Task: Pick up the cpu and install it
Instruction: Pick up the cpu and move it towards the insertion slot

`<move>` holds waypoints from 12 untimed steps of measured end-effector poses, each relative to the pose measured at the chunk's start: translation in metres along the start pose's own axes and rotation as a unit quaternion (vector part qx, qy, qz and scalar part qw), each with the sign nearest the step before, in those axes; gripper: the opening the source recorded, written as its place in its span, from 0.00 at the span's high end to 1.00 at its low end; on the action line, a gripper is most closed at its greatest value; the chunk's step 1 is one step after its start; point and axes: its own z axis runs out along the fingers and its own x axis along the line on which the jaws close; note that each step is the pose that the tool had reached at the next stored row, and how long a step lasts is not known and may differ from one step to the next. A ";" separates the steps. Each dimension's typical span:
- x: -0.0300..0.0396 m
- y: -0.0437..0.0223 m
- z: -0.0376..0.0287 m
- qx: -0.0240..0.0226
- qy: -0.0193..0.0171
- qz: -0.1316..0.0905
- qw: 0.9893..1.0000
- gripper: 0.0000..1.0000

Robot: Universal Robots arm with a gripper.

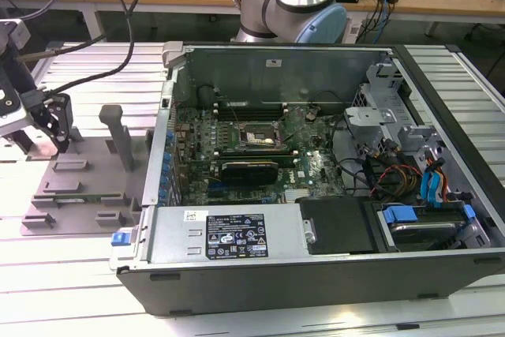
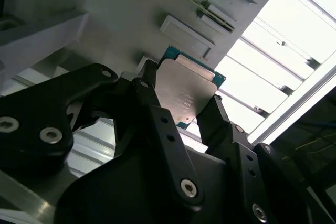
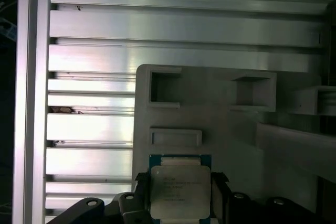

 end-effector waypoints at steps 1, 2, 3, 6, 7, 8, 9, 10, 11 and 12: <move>0.0000 0.0000 -0.0010 0.000 0.000 0.000 1.000 0.45; -0.0001 0.0000 -0.0027 0.000 0.000 0.000 1.000 0.45; -0.0001 0.0001 -0.0038 0.001 0.000 0.000 1.000 0.45; -0.0002 0.0001 -0.0081 0.001 0.000 0.000 1.000 0.45; -0.0003 0.0001 -0.0109 0.001 0.000 0.000 1.000 0.45; -0.0004 0.0002 -0.0133 0.002 0.000 0.000 1.000 0.45; -0.0006 0.0002 -0.0197 0.003 0.000 0.000 1.000 0.45; -0.0009 0.0003 -0.0308 0.006 0.000 0.000 1.000 0.45; -0.0010 0.0003 -0.0344 0.007 0.000 0.000 1.000 0.45; -0.0011 0.0003 -0.0352 0.007 0.000 0.000 1.000 0.45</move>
